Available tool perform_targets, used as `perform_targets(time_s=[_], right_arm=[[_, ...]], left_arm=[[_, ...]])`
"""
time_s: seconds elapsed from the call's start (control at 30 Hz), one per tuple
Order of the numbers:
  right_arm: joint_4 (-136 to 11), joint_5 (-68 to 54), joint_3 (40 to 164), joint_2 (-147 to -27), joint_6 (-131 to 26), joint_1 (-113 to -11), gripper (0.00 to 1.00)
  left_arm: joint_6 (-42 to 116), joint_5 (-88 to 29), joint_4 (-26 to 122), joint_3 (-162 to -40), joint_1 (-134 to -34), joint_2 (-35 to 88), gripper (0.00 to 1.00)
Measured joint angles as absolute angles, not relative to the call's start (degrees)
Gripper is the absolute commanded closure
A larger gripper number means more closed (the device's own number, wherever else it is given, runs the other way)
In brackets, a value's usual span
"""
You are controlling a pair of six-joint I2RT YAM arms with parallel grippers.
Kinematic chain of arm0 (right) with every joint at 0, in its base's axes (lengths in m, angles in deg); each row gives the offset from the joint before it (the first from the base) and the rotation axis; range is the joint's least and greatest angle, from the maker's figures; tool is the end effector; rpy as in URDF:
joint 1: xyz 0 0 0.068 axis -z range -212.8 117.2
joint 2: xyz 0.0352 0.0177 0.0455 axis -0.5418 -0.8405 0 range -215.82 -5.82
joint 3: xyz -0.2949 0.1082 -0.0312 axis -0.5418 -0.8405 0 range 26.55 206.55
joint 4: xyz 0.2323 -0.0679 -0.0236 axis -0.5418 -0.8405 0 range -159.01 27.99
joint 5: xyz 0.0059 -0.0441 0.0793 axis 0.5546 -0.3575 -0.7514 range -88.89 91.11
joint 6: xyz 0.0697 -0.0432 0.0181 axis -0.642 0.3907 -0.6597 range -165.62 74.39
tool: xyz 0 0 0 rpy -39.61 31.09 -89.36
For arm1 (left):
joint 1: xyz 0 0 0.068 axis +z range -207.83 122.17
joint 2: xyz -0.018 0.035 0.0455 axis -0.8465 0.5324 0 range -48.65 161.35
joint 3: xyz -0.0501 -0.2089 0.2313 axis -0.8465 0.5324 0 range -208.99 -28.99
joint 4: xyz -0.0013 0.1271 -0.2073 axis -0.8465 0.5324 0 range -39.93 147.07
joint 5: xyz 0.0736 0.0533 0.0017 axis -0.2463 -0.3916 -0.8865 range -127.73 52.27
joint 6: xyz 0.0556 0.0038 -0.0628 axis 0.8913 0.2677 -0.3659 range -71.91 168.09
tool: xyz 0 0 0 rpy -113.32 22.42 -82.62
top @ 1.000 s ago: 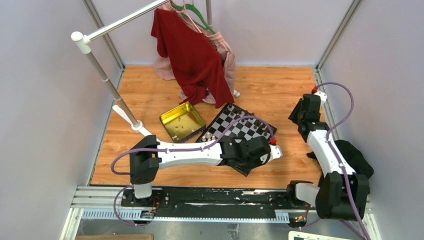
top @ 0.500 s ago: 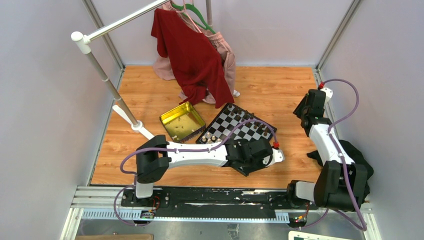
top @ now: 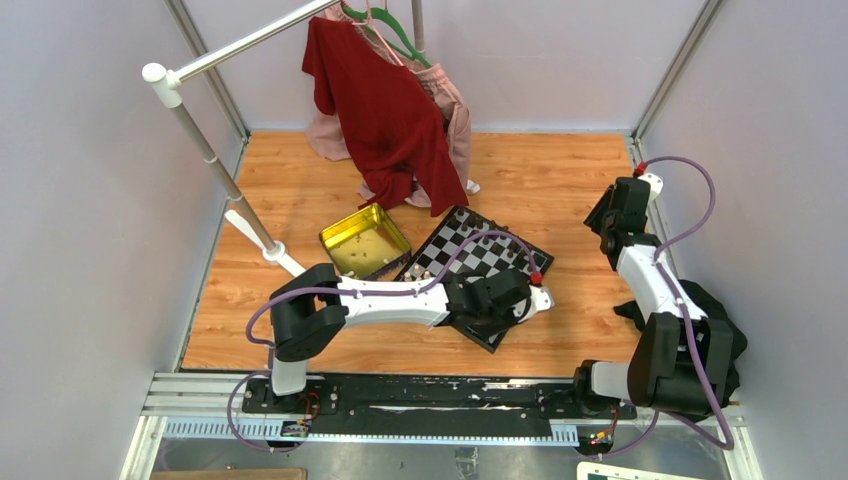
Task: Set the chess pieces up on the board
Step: Place the chess piece on the chessboard.
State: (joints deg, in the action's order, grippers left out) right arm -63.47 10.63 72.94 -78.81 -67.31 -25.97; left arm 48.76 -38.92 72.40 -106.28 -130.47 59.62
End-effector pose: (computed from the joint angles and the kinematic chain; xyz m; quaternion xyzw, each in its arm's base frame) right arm 0.2842 -0.0463 0.2920 0.2519 0.8176 -0.0042 0.5178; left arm 0.1293 -0.4090 0.2233 0.5639 0.7634 -0.1770 0.2605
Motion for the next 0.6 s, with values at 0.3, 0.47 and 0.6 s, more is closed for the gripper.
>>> perform_targets(time_s=[0.3, 0.47, 0.6], right_arm=[[-61.5, 9.7, 72.9, -80.1, -67.3, -26.0, 0.57], [-61.5, 9.5, 72.9, -80.4, -67.3, -26.0, 0.57], [-61.4, 9.3, 72.9, -80.3, -67.3, -26.0, 0.57]], left_arm=[[48.5, -37.6, 70.7, -105.3, -129.6, 59.6, 0.93], [48.5, -36.9, 70.5, -105.0, -129.6, 59.6, 0.93], [47.8, -36.7, 69.8, -104.1, -129.6, 59.6, 0.92]])
